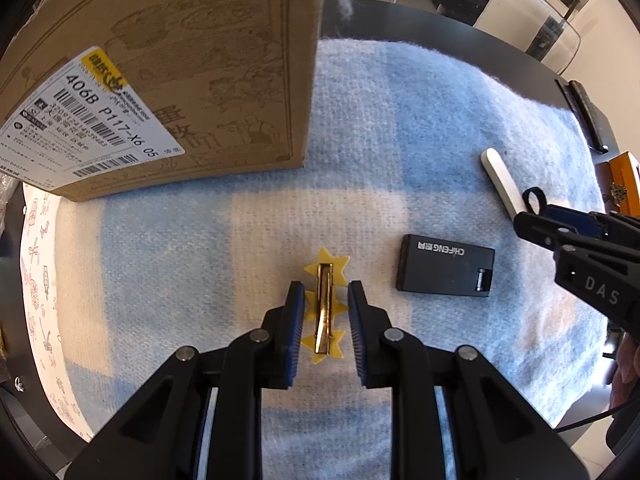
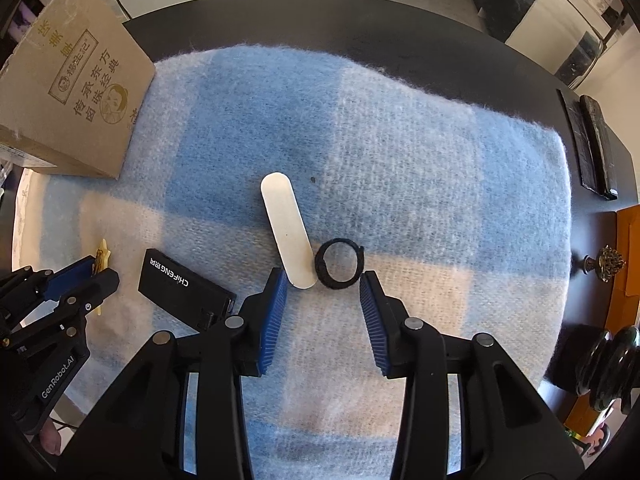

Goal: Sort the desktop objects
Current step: 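Close the right gripper on the black hair tie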

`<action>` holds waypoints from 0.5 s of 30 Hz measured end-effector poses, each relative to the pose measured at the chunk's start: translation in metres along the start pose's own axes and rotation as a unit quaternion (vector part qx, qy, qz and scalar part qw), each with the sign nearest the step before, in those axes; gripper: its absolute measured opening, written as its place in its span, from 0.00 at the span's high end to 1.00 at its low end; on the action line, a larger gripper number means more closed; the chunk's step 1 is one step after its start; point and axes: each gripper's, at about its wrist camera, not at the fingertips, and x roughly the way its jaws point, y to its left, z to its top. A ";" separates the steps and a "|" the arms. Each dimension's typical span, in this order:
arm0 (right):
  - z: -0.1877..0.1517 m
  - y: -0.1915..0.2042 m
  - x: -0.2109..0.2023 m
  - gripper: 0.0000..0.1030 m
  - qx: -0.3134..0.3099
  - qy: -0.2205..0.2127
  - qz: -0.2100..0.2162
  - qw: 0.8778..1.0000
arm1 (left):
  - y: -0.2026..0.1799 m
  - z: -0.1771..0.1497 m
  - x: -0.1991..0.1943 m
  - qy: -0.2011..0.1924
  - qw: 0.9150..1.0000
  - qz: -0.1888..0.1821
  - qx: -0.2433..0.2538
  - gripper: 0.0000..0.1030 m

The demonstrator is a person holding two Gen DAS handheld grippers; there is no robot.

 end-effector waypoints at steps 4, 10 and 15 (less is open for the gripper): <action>0.002 -0.006 -0.002 0.62 0.005 -0.003 0.000 1.000 | -0.006 0.000 -0.001 0.000 1.000 0.000 0.001 0.79; 0.010 -0.015 -0.004 0.62 0.010 -0.009 0.007 1.000 | -0.016 -0.005 -0.008 0.002 1.000 0.000 0.002 0.79; 0.015 -0.022 -0.001 0.62 0.014 -0.008 0.003 1.000 | -0.019 -0.005 -0.011 0.001 1.000 0.000 0.002 0.79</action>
